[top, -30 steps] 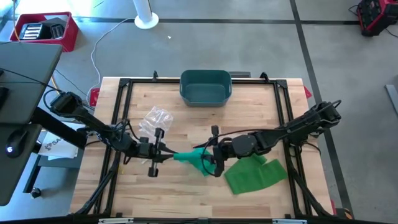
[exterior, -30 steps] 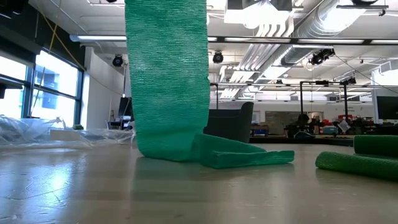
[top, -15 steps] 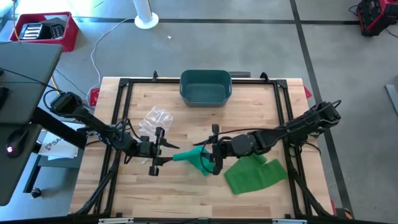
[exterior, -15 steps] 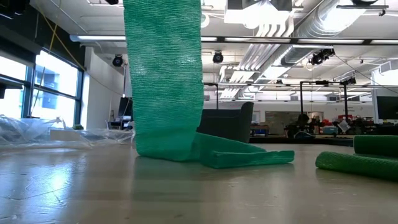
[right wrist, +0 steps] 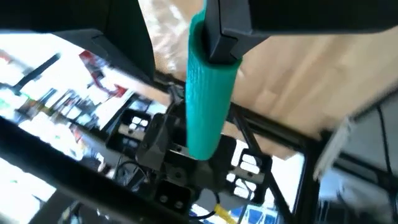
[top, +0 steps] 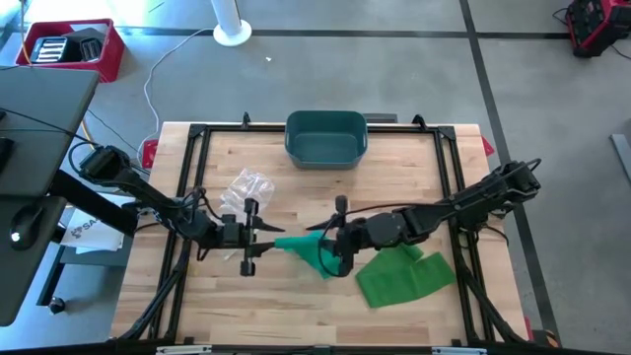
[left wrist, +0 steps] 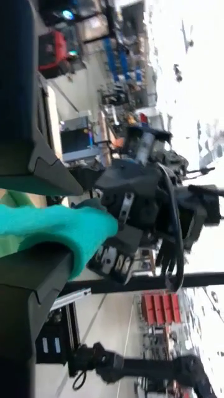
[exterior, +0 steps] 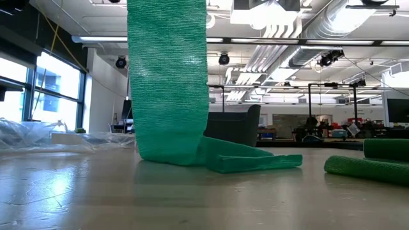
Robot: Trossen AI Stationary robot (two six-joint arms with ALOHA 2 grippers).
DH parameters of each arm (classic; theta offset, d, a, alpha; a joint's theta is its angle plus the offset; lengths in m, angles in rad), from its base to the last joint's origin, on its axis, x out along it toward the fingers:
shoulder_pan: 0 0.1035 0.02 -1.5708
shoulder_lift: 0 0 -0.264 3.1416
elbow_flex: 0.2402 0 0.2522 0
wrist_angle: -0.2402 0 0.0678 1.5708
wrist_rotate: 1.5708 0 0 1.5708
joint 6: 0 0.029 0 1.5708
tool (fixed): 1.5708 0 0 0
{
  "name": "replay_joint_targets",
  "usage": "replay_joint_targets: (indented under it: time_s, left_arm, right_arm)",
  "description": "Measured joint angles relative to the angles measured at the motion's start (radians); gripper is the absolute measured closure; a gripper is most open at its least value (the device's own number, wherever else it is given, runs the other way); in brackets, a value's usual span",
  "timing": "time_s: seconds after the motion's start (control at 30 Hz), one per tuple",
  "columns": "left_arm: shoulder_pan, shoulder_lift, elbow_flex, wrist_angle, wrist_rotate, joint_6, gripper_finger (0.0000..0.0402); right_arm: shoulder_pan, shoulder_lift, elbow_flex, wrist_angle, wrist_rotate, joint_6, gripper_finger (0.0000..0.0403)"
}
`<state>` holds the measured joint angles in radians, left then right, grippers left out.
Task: Roll bandage
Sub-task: Roll the blue bandage
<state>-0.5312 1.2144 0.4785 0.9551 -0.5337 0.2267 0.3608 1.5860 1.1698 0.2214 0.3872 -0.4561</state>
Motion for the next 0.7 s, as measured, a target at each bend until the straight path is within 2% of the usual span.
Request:
replay_joint_targets:
  time_s: [0.23,0.33,0.43,0.53,0.7]
  left_arm:
    - [0.001,0.0,0.003,-0.043,-0.012,-0.095,0.0295]
    - [0.001,0.0,0.003,-0.047,-0.012,-0.11,0.0297]
    - [0.001,0.0,0.003,-0.046,-0.011,-0.08,0.0311]
    - [0.001,0.0,0.003,-0.046,-0.01,-0.036,0.0334]
    - [-0.008,0.0,0.003,-0.046,-0.008,0.167,0.0372]
  right_arm:
    - [0.021,0.0,0.0,0.0,0.077,-0.41,0.0281]
    - [0.022,0.0,0.0,0.004,0.103,-0.485,0.0281]
    - [0.022,0.0,0.0,0.008,0.118,-0.435,0.0281]
    - [0.02,0.0,0.0,0.007,0.118,-0.292,0.0281]
    - [0.004,0.0,0.0,0.007,0.089,-0.052,0.0276]
